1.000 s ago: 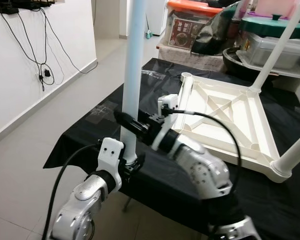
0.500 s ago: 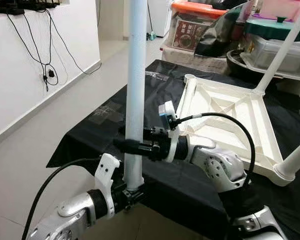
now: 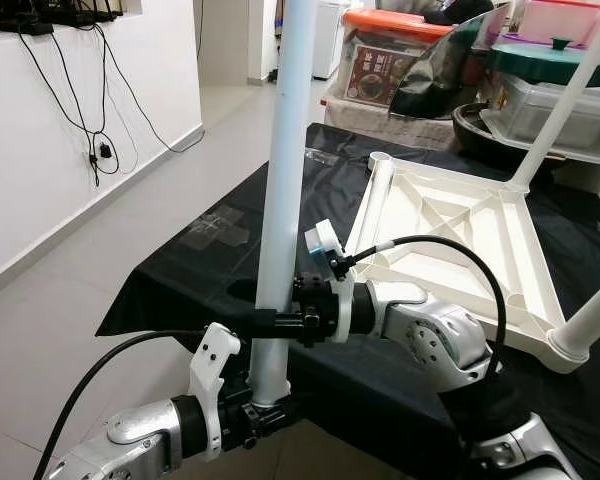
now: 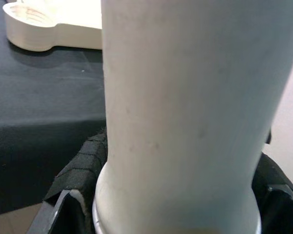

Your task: Building children table

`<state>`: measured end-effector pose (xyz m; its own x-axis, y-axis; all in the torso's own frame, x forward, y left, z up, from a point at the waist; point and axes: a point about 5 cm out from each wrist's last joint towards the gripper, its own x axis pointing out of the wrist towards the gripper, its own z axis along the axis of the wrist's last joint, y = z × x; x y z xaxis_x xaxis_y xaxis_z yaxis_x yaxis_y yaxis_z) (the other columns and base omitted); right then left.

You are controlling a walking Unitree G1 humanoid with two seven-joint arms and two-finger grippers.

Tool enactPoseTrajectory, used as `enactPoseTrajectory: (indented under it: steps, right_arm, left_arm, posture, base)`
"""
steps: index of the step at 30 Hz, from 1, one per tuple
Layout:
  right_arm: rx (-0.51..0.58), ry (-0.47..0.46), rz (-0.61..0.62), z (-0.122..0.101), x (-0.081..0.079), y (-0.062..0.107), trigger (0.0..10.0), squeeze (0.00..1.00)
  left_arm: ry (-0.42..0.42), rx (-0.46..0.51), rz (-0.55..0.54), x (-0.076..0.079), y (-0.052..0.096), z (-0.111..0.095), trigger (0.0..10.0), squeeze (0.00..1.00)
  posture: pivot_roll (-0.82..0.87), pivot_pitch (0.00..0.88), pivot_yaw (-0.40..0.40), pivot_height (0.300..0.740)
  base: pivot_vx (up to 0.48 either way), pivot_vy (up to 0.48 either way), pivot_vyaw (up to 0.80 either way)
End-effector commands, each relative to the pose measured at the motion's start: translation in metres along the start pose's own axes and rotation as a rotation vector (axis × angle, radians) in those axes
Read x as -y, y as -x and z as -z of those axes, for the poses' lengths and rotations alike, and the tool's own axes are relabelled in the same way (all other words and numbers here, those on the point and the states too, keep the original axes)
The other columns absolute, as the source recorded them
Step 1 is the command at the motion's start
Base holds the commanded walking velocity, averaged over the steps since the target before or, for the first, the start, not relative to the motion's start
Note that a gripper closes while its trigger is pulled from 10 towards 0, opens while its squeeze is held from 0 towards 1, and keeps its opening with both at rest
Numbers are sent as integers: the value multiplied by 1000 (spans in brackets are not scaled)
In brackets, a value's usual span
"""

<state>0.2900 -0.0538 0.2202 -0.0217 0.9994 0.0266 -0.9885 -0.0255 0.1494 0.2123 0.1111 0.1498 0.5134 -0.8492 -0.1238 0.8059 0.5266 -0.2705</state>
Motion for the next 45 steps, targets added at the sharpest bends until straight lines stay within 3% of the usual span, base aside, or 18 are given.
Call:
enactPoseTrajectory:
  steps: [1, 4, 5, 7, 8, 9, 24, 25, 33, 34, 36, 39, 40, 42, 43, 45]
  right_arm:
    - [-4, -9, -47, 1, -6, -3, 10000, 0]
    - [-3, -13, -52, 2, -7, -4, 10000, 0]
    - [3, -16, -52, 1, -7, -5, 8392, 0]
    - [7, -18, -51, 1, -7, -6, 8392, 0]
    - [10, -21, -55, 1, -7, -6, 2353, 0]
    - [15, -27, -59, 1, -8, -6, 0, 0]
    - [28, -46, -60, 1, -10, -5, 0, 0]
    - [29, -47, -56, 0, -10, -5, 0, 0]
    - [57, -36, 21, -4, 2, 4, 0, 0]
    - [69, -30, 60, -5, 6, 8, 0, 0]
    - [81, -25, 104, -6, 11, 13, 0, 0]
    - [158, 31, 397, -12, 36, 37, 0, 0]
    - [158, 31, 397, -12, 36, 37, 0, 0]
    - [221, 79, 619, -17, 49, 56, 0, 0]
    - [221, 79, 619, -17, 49, 56, 0, 0]
    - [308, 112, 855, -22, 55, 76, 0, 0]
  left_arm:
    - [-2, -17, 2, 1, 2, 0, 10000, 0]
    - [-1, -21, 6, 1, 2, 1, 10000, 0]
    - [-1, -23, 7, 1, 2, 2, 10000, 0]
    - [-1, -24, 7, 1, 2, 2, 10000, 0]
    - [0, -24, 8, 1, 2, 2, 10000, 0]
    - [2, -26, 8, 1, 2, 3, 10000, 0]
    - [25, -73, -26, -3, 4, 9, 10000, 0]
    - [24, -71, -29, -3, 4, 9, 10000, 1000]
    - [-11, -79, -58, -4, 7, 9, 10000, 1000]
    - [-24, -81, -69, -5, 8, 10, 10000, 0]
    - [-37, -83, -78, -5, 9, 10, 10000, 0]
    - [-47, -66, -163, -9, 14, 12, 10000, 0]
    - [-47, -66, -163, -9, 14, 12, 10000, 0]
    - [-61, -42, -259, -15, 17, 14, 10000, 0]
    - [-61, -42, -259, -15, 17, 14, 10000, 0]
    - [-119, 30, -480, -26, 22, 10, 10000, 0]
  posture:
    - [213, 22, -91, 740]
    - [213, 22, -91, 740]
    - [212, 26, -91, 740]
    - [212, 26, -91, 740]
    - [212, 26, -91, 740]
    - [214, 29, -92, 740]
    - [211, 34, -91, 740]
    - [211, 34, -91, 740]
    - [213, 30, -90, 740]
    - [216, 27, -93, 740]
    - [216, 27, -93, 740]
    - [220, 19, -91, 740]
    - [220, 19, -91, 740]
    - [218, 10, -88, 740]
    - [218, 10, -88, 740]
    - [217, 6, -88, 740]
  base:
    - [0, 0, 0]
    - [0, 0, 0]
    - [0, 0, 0]
    - [0, 0, 0]
    - [0, 0, 0]
    - [0, 0, 0]
    - [0, 0, 0]
    - [0, 0, 0]
    - [0, 0, 0]
    - [0, 0, 0]
    - [0, 0, 0]
    - [0, 0, 0]
    - [0, 0, 0]
    - [0, 0, 0]
    - [0, 0, 0]
    - [0, 0, 0]
